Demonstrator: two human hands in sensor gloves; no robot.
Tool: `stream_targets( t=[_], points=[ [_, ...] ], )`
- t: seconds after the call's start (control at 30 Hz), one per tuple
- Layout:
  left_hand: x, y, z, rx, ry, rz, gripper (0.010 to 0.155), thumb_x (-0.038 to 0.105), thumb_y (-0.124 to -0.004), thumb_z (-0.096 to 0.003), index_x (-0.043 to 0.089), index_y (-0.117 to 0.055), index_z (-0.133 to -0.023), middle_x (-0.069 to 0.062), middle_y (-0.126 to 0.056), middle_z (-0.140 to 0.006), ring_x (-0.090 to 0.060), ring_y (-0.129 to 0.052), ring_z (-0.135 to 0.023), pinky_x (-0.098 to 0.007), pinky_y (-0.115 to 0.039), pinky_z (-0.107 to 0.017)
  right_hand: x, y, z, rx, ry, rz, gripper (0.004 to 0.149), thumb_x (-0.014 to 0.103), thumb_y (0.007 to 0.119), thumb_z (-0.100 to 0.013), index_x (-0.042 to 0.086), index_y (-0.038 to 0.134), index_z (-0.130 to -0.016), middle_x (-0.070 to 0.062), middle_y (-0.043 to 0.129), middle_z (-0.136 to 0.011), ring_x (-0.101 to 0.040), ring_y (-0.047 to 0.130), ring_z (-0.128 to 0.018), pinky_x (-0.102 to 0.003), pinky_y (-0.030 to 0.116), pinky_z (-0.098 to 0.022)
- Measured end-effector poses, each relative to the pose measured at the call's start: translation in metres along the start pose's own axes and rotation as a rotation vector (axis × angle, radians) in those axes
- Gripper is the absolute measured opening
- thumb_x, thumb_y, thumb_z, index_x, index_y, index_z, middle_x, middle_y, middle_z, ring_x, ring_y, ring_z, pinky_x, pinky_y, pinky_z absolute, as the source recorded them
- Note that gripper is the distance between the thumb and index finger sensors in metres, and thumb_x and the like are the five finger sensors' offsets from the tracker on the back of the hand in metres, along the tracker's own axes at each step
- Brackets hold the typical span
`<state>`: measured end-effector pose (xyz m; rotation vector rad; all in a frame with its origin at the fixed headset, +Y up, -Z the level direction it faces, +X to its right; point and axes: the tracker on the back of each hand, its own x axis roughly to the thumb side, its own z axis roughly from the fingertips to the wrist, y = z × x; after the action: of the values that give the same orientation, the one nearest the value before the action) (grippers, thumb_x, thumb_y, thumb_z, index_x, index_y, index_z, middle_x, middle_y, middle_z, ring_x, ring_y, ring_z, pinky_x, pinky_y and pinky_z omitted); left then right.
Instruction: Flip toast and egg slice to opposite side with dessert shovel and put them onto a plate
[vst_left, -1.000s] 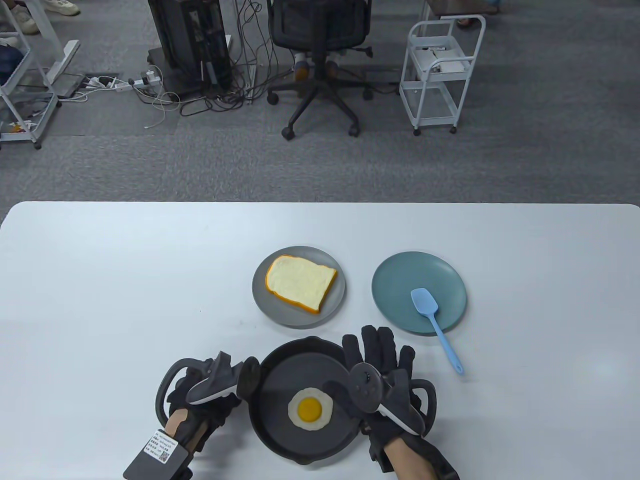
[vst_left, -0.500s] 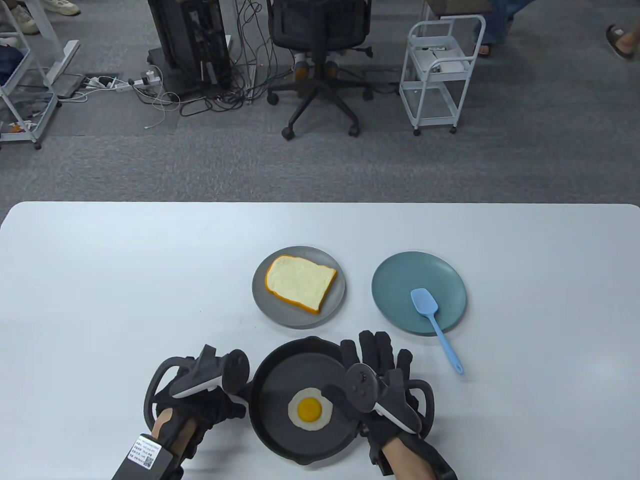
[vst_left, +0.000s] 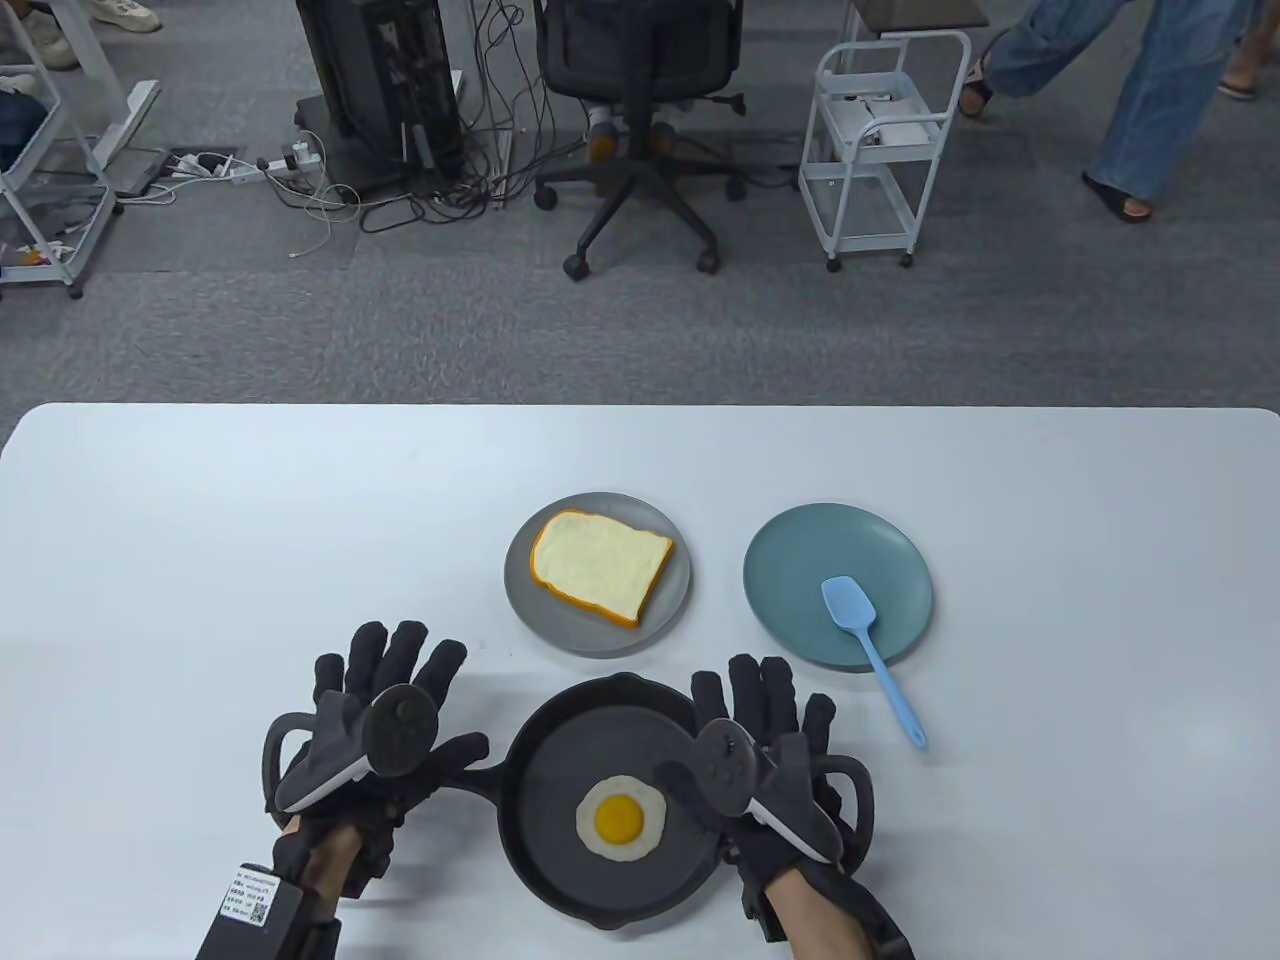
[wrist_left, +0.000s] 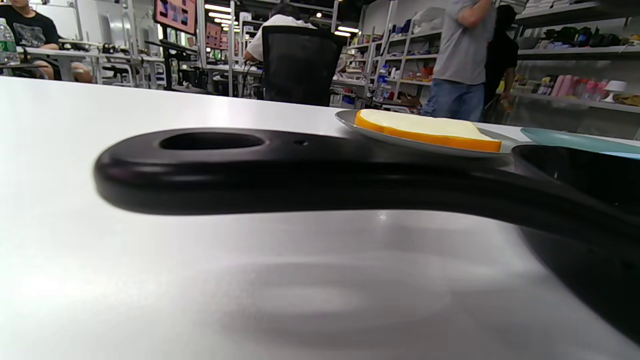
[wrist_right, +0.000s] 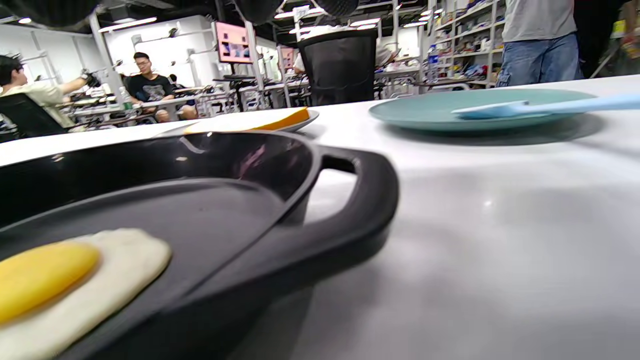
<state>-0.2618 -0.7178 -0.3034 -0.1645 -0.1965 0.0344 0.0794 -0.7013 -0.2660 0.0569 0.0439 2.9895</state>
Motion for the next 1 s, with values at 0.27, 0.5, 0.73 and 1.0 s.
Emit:
stream_targets(
  t=[0.27,0.5,0.73,1.0],
  points=[
    [0.002,-0.001,-0.001,0.01,-0.007,0.011,0.093,0.081,-0.05,-0.0327,0.039,-0.025,-0.113,-0.008,-0.021,-0.126,-0.048,-0.016,-0.114,-0.071,-0.021,-0.077,-0.047,-0.014,-0.033,-0.011,0.294,0.157,0.089,0.063,0.074,-0.042,0.022,0.038,-0.112,-0.013,0.033,-0.127,-0.043,0.031,-0.114,-0.072,0.037,-0.074],
    [0.003,-0.001,-0.002,-0.001,-0.004,0.003,0.094,0.081,-0.05,-0.0322,0.039,-0.026,-0.113,-0.009,-0.022,-0.126,-0.048,-0.017,-0.114,-0.071,-0.022,-0.077,-0.102,-0.006,-0.063,0.104,0.654,0.337,0.091,0.062,0.074,-0.043,0.018,0.035,-0.112,-0.017,0.041,-0.124,-0.041,0.061,-0.106,-0.06,0.063,-0.067],
    [0.009,-0.004,-0.003,-0.026,-0.01,-0.031,0.095,0.08,-0.051,-0.0323,0.037,-0.026,-0.113,-0.01,-0.022,-0.125,-0.048,-0.017,-0.113,-0.07,-0.022,-0.077,-0.116,0.009,-0.071,0.155,0.728,0.346,0.088,0.059,0.081,-0.041,0.016,0.044,-0.109,-0.009,0.075,-0.109,-0.029,0.088,-0.082,-0.048,0.074,-0.058],
    [0.013,-0.005,-0.003,-0.034,-0.003,-0.06,0.094,0.079,-0.053,-0.0325,0.036,-0.028,-0.113,-0.011,-0.023,-0.125,-0.049,-0.018,-0.113,-0.07,-0.022,-0.077,-0.113,0.01,-0.065,0.085,0.756,0.308,0.075,0.055,0.083,-0.041,0.017,0.064,-0.102,0.002,0.099,-0.079,-0.02,0.1,-0.06,-0.043,0.082,-0.049]
  ],
)
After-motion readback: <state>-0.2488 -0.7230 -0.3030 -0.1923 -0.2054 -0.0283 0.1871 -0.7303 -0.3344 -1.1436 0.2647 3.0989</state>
